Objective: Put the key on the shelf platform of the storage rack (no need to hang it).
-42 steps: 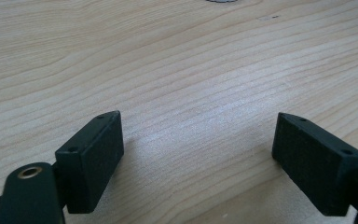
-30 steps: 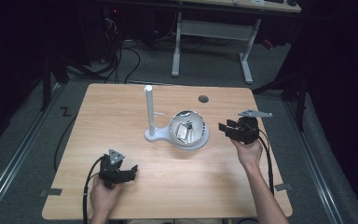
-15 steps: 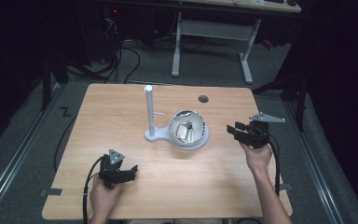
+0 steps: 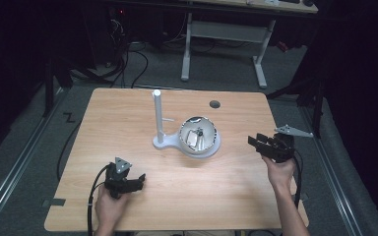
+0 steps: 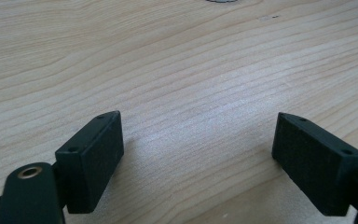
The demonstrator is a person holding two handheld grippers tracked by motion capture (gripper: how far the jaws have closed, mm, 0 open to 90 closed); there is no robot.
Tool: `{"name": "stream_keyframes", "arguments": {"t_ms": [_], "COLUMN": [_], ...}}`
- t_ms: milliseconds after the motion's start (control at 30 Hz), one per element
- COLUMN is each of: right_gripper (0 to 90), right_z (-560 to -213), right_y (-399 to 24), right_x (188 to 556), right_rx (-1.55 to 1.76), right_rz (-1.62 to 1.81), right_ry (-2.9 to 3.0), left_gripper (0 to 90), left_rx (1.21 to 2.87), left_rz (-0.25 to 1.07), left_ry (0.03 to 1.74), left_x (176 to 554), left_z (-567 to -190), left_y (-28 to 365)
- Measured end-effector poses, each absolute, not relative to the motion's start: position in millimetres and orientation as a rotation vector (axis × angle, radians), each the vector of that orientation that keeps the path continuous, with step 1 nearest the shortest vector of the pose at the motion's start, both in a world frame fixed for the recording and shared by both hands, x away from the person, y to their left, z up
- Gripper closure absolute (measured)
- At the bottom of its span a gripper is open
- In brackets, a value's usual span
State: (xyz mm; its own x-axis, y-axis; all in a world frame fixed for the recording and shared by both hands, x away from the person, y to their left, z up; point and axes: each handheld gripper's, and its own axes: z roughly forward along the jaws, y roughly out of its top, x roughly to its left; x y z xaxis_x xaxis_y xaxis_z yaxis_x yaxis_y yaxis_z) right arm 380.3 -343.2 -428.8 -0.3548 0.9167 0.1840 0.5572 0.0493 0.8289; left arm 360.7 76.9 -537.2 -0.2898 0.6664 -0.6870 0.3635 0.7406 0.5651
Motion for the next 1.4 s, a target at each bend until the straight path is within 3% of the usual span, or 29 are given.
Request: {"name": "stream_keyframes", "arguments": {"t_ms": [1400], "right_gripper": [53.9], "right_z": [-449], "right_y": [-359], "right_x": [329], "right_rx": [1.476], "right_rz": [1.267], "right_ry": [1.92], "left_gripper": [16.8], "left_rx": [0.801], "left_rz": [0.374], "left_ry": [1.9], "left_x": [361], "left_z": [-538], "left_y": [77]}}
